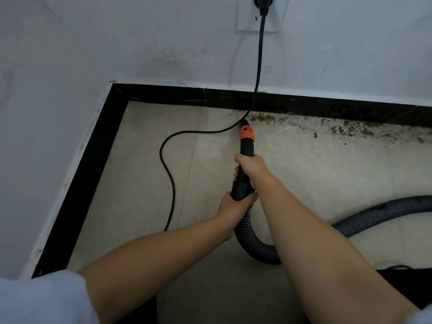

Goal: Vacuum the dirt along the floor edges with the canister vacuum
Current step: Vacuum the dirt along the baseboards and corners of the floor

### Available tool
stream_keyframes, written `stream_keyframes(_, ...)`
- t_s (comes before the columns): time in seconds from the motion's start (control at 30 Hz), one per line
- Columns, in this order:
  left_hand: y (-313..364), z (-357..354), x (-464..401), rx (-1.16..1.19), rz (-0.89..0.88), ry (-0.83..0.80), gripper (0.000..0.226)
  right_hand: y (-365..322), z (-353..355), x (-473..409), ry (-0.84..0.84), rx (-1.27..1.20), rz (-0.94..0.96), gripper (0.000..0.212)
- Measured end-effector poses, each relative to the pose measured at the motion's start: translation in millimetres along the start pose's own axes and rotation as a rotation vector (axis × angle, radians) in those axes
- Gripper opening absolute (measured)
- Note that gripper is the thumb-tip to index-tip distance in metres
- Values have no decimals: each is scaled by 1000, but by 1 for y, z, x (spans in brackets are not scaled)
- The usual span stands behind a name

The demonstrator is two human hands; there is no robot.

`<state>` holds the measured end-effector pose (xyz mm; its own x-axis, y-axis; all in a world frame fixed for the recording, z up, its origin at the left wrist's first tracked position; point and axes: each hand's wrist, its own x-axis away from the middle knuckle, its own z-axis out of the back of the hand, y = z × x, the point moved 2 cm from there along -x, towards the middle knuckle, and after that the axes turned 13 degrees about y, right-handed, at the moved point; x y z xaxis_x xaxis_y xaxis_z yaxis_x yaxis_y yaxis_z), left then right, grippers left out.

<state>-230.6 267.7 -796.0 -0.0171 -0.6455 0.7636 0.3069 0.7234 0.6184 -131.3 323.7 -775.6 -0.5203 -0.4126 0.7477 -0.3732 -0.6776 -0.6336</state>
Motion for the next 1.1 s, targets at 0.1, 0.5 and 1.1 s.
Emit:
stream_keyframes(0.1, -4, -10, 1, -50, -8, -52, 53, 4, 16, -2, 65, -57, -7, 13)
stream_keyframes(0.5, 8, -57, 12, -31, -5, -126, 53, -7, 62, -18, 148, -71, -1, 14)
stream_keyframes(1.1, 10, 3, -3, 109, 23, 66, 45, -11, -21, -8, -91, 72, 24, 17)
